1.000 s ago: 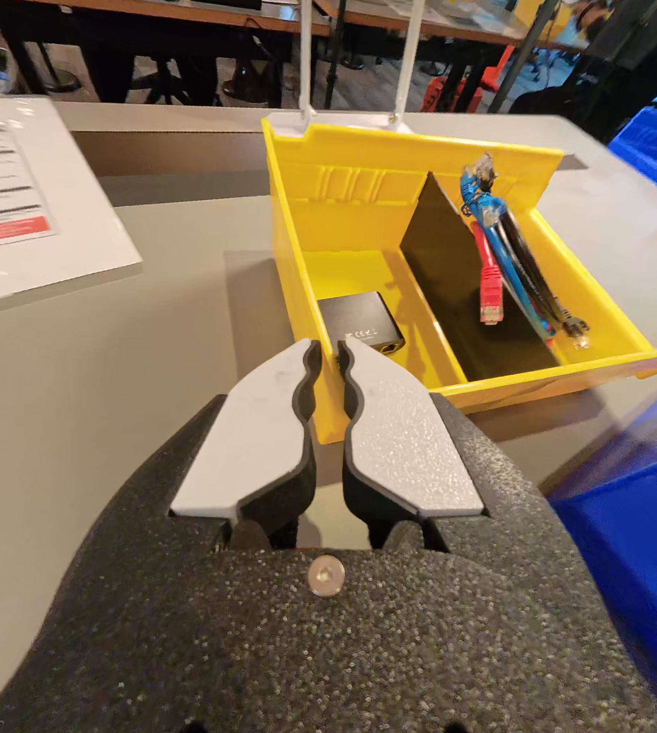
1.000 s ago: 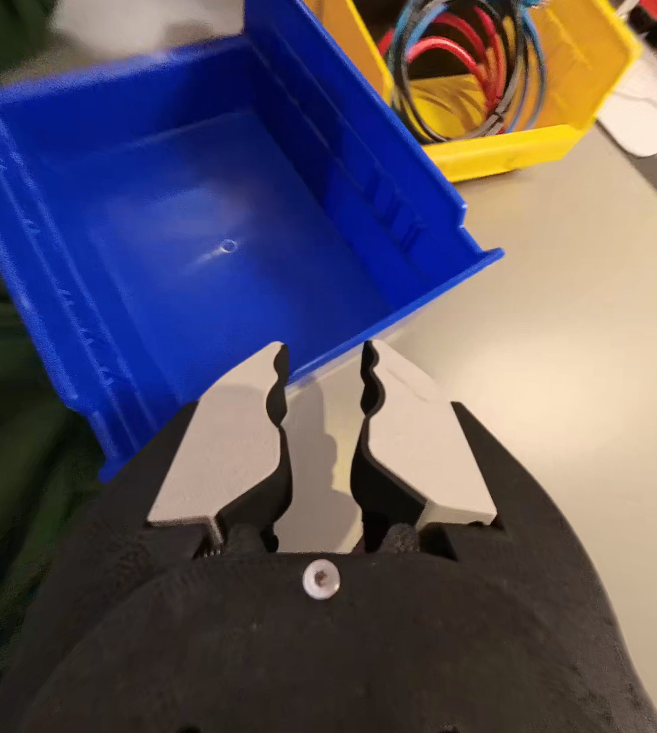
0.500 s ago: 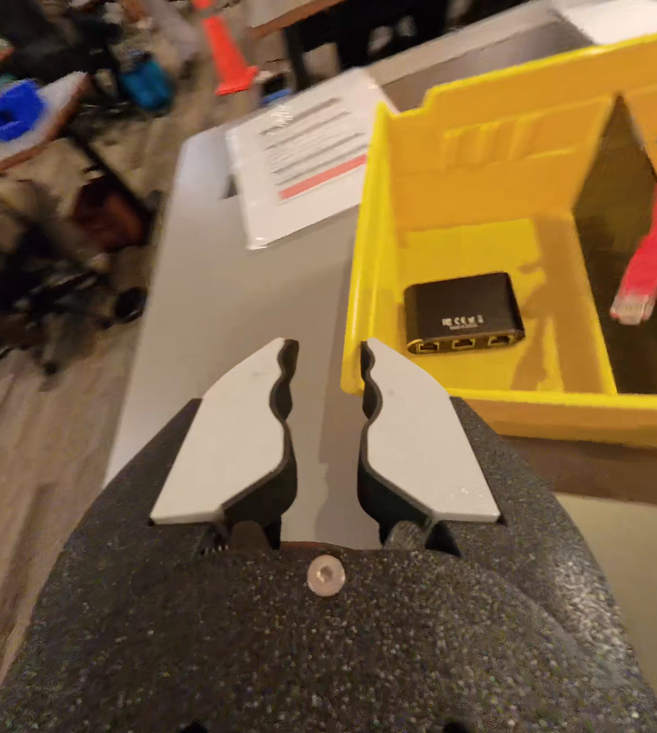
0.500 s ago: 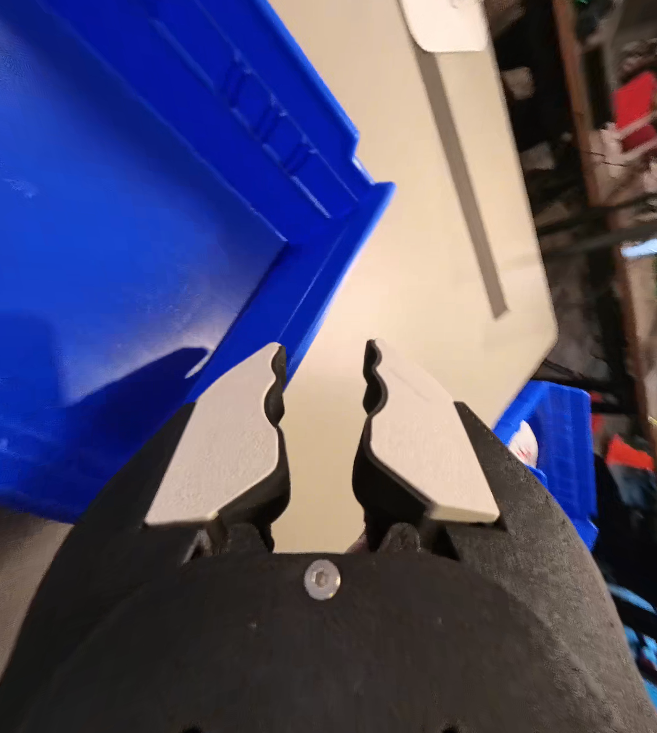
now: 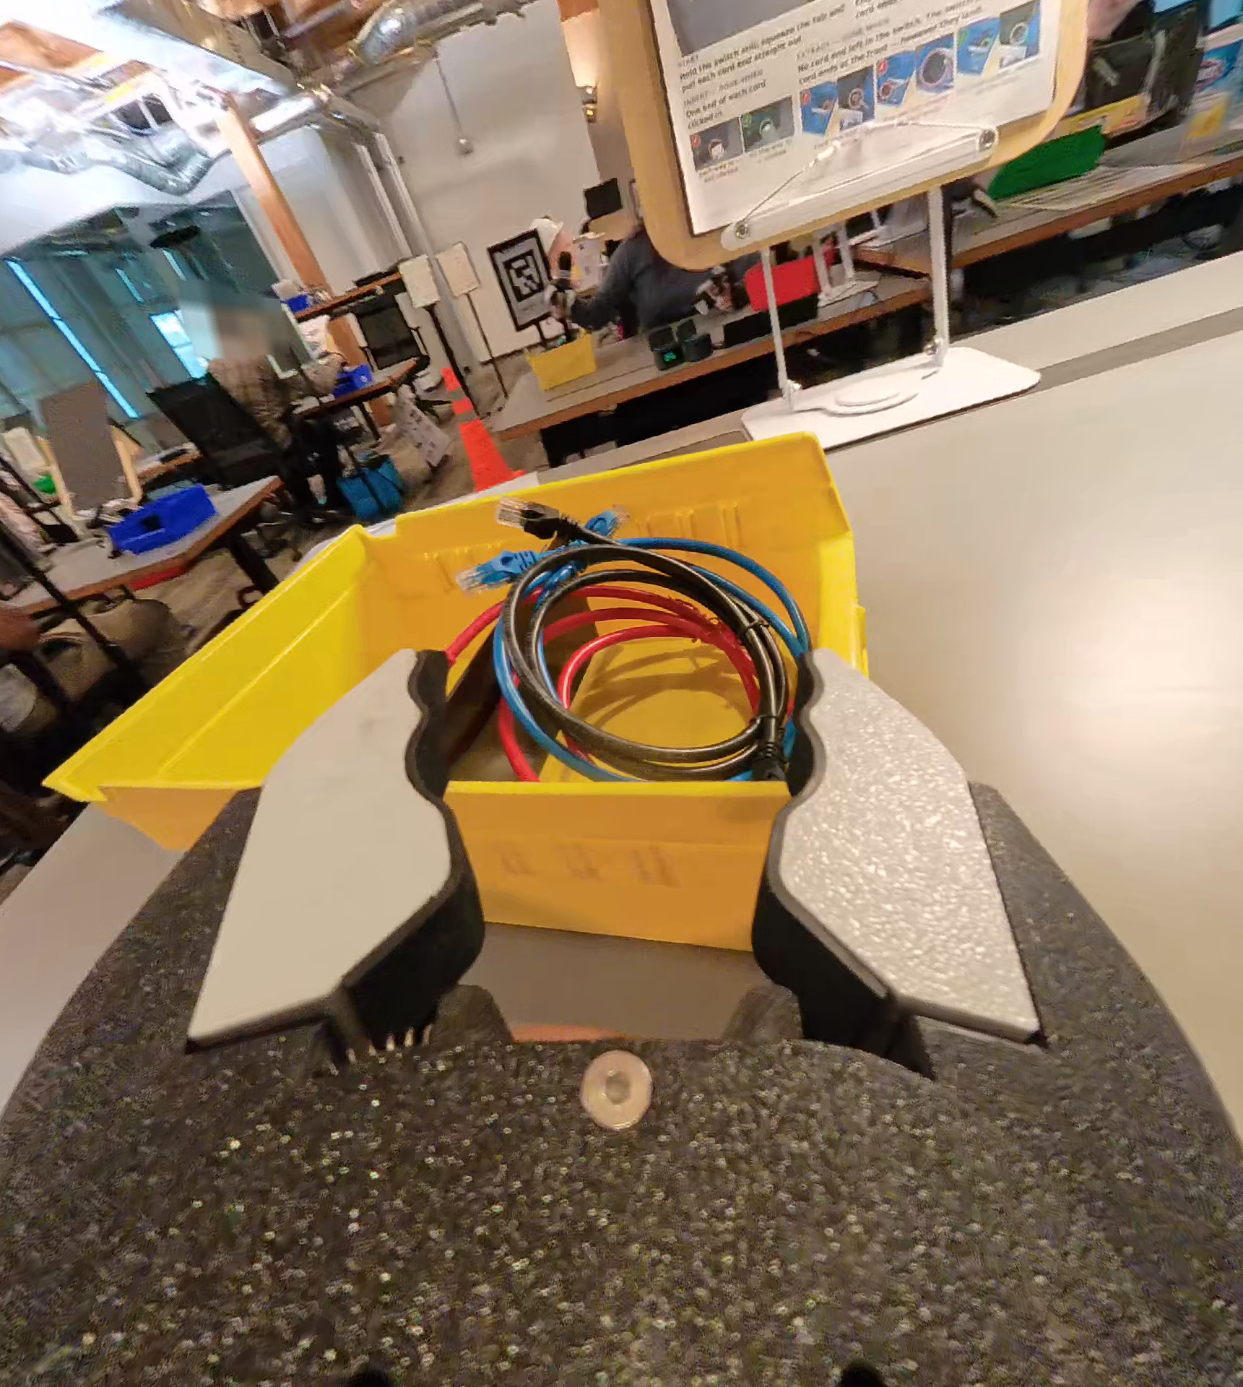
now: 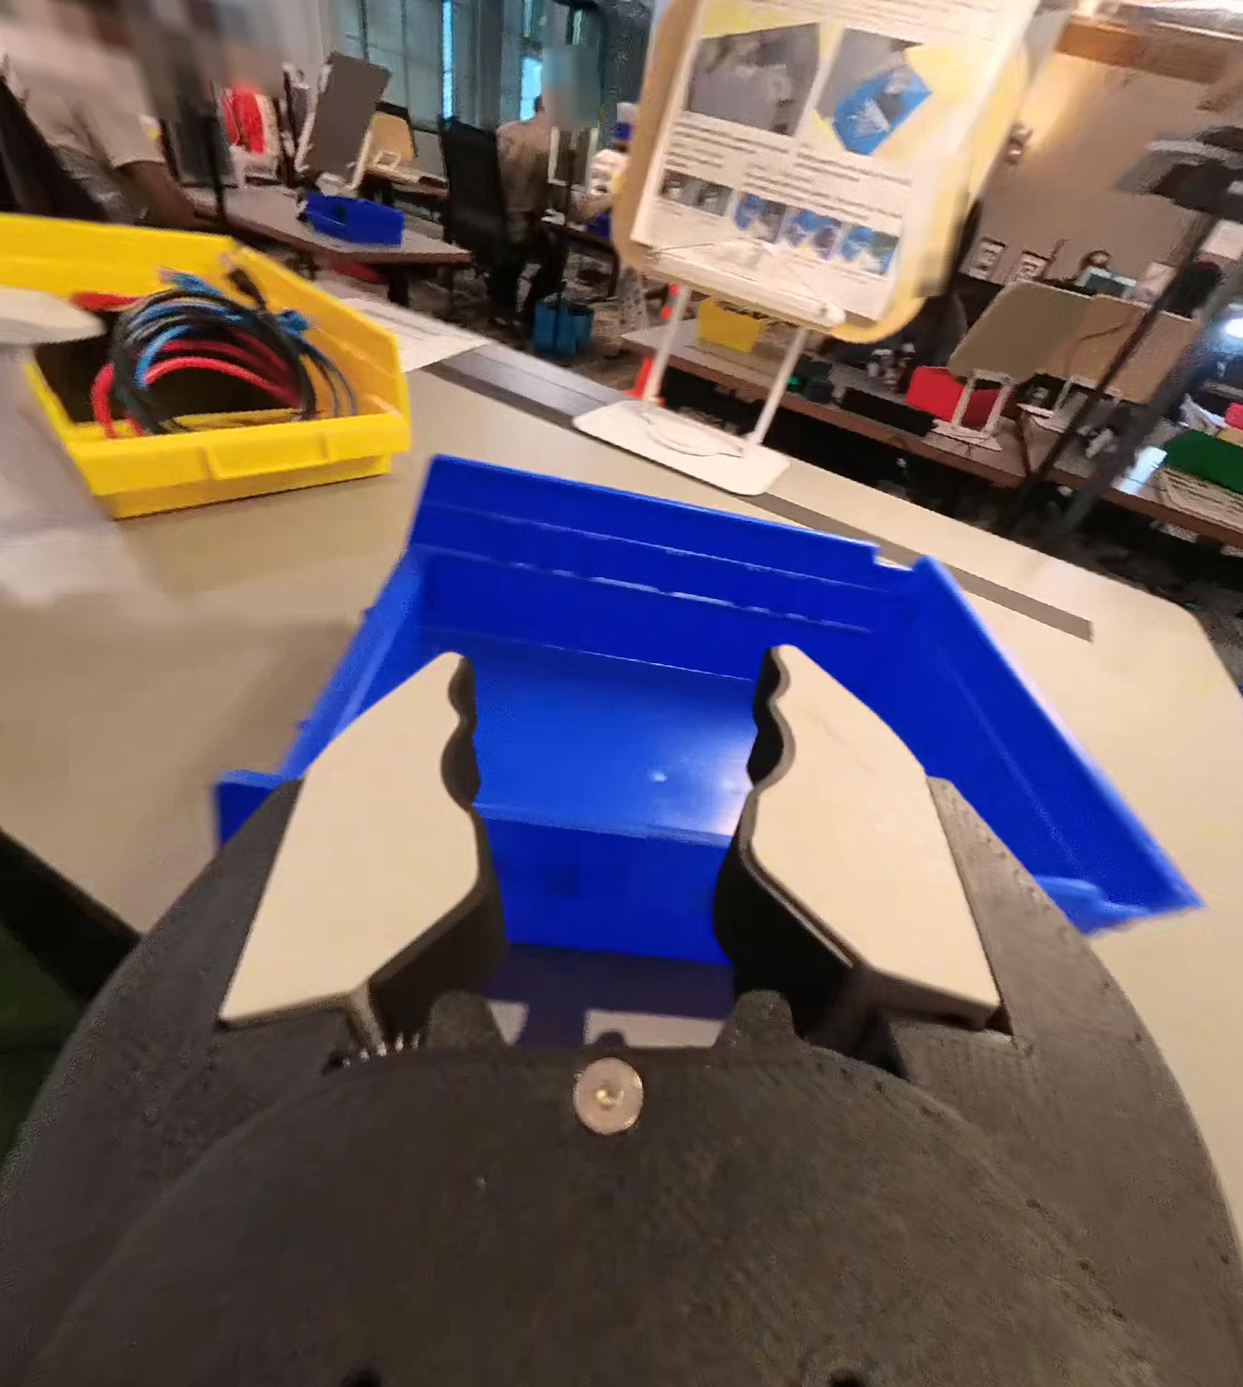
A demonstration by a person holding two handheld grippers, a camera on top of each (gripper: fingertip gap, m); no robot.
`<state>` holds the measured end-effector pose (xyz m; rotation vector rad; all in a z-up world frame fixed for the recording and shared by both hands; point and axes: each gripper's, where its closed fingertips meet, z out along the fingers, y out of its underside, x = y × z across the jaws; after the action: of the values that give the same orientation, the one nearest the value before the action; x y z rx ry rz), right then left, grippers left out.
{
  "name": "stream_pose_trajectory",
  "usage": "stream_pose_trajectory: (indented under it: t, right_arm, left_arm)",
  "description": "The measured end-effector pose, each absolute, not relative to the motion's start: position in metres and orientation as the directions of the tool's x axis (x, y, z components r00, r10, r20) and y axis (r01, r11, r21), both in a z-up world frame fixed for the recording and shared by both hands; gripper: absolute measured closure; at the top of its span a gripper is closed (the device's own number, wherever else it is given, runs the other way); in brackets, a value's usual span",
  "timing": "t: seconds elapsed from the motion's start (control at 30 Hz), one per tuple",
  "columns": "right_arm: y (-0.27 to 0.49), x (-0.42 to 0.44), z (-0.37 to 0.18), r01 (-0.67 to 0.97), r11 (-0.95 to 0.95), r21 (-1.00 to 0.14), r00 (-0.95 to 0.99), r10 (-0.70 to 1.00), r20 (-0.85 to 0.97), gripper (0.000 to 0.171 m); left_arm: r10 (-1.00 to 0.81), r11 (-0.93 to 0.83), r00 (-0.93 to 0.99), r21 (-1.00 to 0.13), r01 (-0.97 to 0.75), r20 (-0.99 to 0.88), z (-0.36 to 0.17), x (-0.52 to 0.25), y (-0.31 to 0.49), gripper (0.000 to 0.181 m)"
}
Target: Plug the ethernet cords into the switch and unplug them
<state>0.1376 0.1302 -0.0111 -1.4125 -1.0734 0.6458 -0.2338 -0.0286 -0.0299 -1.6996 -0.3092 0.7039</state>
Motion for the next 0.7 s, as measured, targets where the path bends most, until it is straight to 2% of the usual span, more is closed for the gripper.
stream_pose_trajectory:
  t: [0.1, 0.2, 0.3, 0.57, 0.7]
  right_arm:
    - [0.096, 0.107, -0.028, 0.328, 0.161, -0.931, 0.365, 0.887, 0.283, 0.079]
    - [0.085, 0.093, -0.032, 0.347, 0.212, -0.914, 0.401, 0.847, 0.349, 0.079]
    - [0.093, 0.089, -0.050, 0.458, 0.223, -0.861, 0.399, 0.814, 0.423, 0.074]
    - [0.159, 0.139, -0.054, 0.631, 0.169, -0.757, 0.484, 0.677, 0.554, 0.073]
    - [0.208, 0.188, -0.060, 0.673, 0.051, -0.738, 0.556, 0.622, 0.551, 0.085]
  left_arm:
    - [0.595, -0.291, 0.728, -0.936, -0.199, -0.340, -0.038, -0.228, -0.021, 0.083]
    - [0.622, -0.308, 0.685, -0.923, -0.232, -0.380, -0.037, -0.226, -0.017, 0.082]
    - [0.634, -0.331, 0.667, -0.917, -0.223, -0.391, -0.042, -0.232, -0.017, 0.082]
    - [0.718, -0.395, 0.576, -0.910, -0.125, -0.391, -0.052, -0.283, -0.073, 0.095]
    - [0.787, -0.388, 0.506, -0.921, -0.039, -0.353, -0.053, -0.321, -0.120, 0.109]
